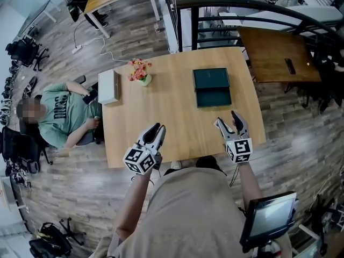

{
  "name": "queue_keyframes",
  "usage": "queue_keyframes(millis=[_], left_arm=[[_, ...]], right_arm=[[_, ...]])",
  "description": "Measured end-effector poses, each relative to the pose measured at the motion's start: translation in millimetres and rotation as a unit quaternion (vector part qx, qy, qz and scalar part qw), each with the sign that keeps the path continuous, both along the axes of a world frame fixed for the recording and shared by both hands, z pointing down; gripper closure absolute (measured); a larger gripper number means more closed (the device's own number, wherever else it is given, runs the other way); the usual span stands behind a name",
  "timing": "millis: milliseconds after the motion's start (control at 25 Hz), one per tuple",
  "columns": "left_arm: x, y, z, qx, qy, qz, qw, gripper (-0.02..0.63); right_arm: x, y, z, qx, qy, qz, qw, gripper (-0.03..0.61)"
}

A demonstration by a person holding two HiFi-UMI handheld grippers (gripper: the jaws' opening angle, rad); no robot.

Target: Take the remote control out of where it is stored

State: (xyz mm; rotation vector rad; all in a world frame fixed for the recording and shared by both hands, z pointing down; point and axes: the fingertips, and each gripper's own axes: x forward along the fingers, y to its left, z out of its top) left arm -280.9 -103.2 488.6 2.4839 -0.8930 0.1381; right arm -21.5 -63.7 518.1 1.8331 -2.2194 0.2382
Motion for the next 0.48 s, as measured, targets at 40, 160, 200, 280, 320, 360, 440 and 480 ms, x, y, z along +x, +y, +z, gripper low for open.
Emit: queue_keyframes(millis=[40,160,200,280,320,360,440,480], left_arm=[[-5.6,1.5,-8.3,0.008,0.008,0.003,0.9999,0.535],[-15.0,12.3,-27.3,0.025,0.035,0.019,0.9989,0.535],[-16.5,18.0,-33.7,0.029,0.044,0.026,0.9983,0.535],[-20.4,29.9,-48.1,0.04,0.058,0.041,0.9967,0.535],[-22.9,36.0,-54.4,0.047,0.062,0.047,0.9958,0.535],[-25.2,42.7,-58.9,0.052,0.065,0.054,0.995,0.535],[-28.1,58.3,-61.0,0.06,0.066,0.07,0.9935,0.535],[-29.2,65.6,-59.8,0.063,0.064,0.078,0.9929,0.535]], right_arm=[[-5.9,5.5,-17.3,0.015,0.005,0.001,1.0,0.318],[-24.6,30.0,-63.6,0.057,0.026,0.005,0.998,0.325],[-31.1,40.1,-78.7,0.069,0.034,0.007,0.997,0.325],[-46.0,59.2,-108.8,0.095,0.048,0.008,0.994,0.327],[-54.0,68.3,-122.6,0.108,0.053,0.008,0.993,0.325],[-61.7,78.4,-134.6,0.119,0.057,0.008,0.991,0.325],[-74.3,101.8,-151.2,0.136,0.064,0.01,0.989,0.325],[-79.3,113.4,-156.3,0.141,0.068,0.011,0.988,0.327]])
